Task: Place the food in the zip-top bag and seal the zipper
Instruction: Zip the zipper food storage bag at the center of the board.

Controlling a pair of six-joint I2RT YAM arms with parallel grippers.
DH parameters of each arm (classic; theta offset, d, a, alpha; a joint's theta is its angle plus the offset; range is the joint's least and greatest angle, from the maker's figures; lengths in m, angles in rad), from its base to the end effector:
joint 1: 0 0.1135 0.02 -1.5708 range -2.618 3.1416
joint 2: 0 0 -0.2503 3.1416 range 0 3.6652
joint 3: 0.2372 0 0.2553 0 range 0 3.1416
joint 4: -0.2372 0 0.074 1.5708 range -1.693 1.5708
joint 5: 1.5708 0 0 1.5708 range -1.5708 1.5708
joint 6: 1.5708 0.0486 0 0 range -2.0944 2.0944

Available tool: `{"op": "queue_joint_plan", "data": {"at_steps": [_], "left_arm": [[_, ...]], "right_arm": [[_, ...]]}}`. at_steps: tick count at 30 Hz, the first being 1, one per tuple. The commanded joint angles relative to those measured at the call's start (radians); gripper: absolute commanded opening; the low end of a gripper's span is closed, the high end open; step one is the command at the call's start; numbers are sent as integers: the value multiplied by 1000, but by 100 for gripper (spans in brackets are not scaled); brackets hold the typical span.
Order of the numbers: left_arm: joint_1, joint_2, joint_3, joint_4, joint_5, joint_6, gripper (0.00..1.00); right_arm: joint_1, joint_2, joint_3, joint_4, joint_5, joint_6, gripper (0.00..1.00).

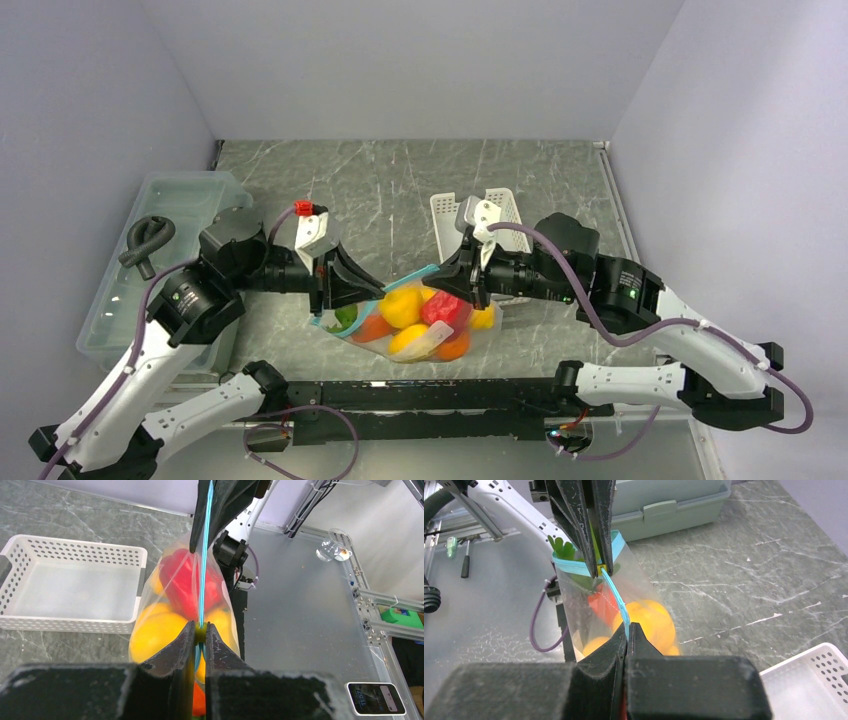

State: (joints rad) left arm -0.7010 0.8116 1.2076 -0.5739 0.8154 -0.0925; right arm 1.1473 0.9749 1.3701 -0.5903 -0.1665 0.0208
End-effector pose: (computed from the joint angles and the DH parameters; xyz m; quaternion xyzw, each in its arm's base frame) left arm 0.0988 -0.1297 0.4271 0.4537 0.5957 -0.5081 0.4256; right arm 0.0769 0.1903 0.4479 -0.4557 0.6228 0.4025 0.4924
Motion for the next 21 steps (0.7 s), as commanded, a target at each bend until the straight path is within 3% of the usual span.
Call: {"op": "queue_joint_plan", "data": {"at_steps": [1, 13, 21], "left_arm": [[1, -41, -11, -83, -10, 14, 0], [0, -43, 18, -99, -1, 20, 0], [0, -23, 23, -97, 3, 18, 0]], "right_arm": [[-6, -62, 1, 91, 74, 14, 0], [-6, -63, -24, 83, -1, 9, 0], [-6, -7, 16, -6, -131, -57, 32]]}}
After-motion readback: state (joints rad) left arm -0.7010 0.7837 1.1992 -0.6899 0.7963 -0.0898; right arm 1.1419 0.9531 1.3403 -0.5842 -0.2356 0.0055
